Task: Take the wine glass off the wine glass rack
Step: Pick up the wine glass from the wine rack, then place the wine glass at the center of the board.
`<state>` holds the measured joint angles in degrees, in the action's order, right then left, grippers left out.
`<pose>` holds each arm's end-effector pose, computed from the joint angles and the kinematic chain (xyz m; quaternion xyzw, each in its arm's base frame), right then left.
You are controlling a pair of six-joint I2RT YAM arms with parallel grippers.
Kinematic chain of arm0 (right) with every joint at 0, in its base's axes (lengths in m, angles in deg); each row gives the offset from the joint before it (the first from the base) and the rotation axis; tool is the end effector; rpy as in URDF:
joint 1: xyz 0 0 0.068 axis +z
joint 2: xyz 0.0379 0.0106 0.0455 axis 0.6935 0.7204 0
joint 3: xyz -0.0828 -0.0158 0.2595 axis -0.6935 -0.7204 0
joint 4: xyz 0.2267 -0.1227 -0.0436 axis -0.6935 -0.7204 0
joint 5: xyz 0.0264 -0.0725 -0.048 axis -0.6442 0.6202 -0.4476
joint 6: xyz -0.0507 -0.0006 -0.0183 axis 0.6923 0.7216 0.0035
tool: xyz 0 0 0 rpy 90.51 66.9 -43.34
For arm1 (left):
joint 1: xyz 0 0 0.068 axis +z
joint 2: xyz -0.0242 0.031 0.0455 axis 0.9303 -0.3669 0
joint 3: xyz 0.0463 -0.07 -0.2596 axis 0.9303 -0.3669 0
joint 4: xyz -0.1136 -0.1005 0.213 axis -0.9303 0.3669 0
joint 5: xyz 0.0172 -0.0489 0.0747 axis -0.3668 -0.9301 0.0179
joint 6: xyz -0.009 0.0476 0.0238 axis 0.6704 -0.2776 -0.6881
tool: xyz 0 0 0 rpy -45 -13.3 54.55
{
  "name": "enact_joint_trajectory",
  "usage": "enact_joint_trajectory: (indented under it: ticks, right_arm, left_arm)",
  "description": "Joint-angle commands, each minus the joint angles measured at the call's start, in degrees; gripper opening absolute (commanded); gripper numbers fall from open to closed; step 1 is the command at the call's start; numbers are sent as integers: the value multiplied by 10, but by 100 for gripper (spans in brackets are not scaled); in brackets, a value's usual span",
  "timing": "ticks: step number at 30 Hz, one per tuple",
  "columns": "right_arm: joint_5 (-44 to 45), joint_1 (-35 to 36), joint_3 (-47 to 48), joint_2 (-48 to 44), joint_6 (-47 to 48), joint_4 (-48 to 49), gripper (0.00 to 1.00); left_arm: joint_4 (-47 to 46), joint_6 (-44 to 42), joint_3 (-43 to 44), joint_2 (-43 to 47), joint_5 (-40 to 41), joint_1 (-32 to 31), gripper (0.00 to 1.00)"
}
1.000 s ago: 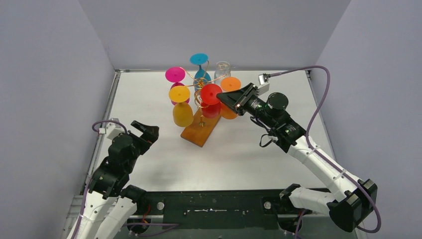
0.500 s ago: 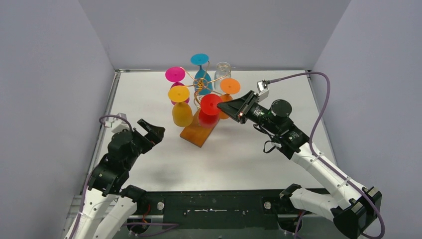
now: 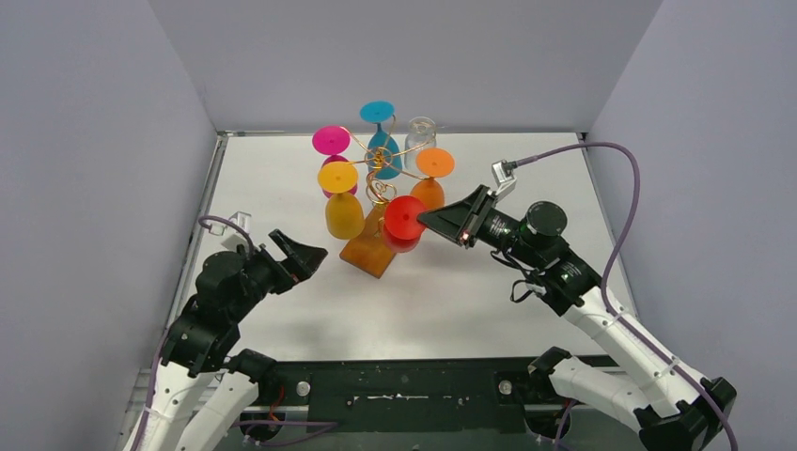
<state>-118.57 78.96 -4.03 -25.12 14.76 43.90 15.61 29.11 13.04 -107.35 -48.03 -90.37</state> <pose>0.1688 0.1394 0.3794 0.0435 0.6971 0.6608 0.2748 0.1030 -0.0424 0.3164 -0.1858 0.8026 -0.3376 0.4553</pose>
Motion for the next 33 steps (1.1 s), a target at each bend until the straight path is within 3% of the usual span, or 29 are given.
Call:
enact_joint_trajectory:
  ticks: [1, 6, 12, 17, 19, 22, 27, 29, 33]
  right_arm:
    - [0, 5, -15, -55, 63, -39, 0]
    - [22, 8, -15, -89, 115, -132, 0]
    - [9, 10, -52, -133, 204, -211, 0]
    - [-7, 11, -102, -158, 177, -139, 0]
    - [-18, 11, -125, -152, 147, -86, 0]
    - [-29, 11, -137, -124, 105, -38, 0]
    - [-39, 30, -137, -91, 83, 27, 0]
    - [-45, 33, -132, -80, 87, 36, 0]
    - [-83, 36, -139, -62, 51, 101, 0]
  left_arm:
    - [-72, 36, 16, 6, -99, 3, 93]
    - [-263, 153, -27, -47, -240, 2, 88]
    - [-252, 115, -42, -41, -284, -14, 87]
    - [-301, 137, -76, -25, -308, -37, 84]
    - [-307, 134, -74, -15, -277, -47, 75]
    - [-396, 153, -77, -44, -296, -57, 72]
    - [-290, 62, -10, -105, -272, -105, 73]
    - [-319, 77, -26, -107, -257, -131, 71]
    - [-364, 86, -45, -130, -217, -198, 56]
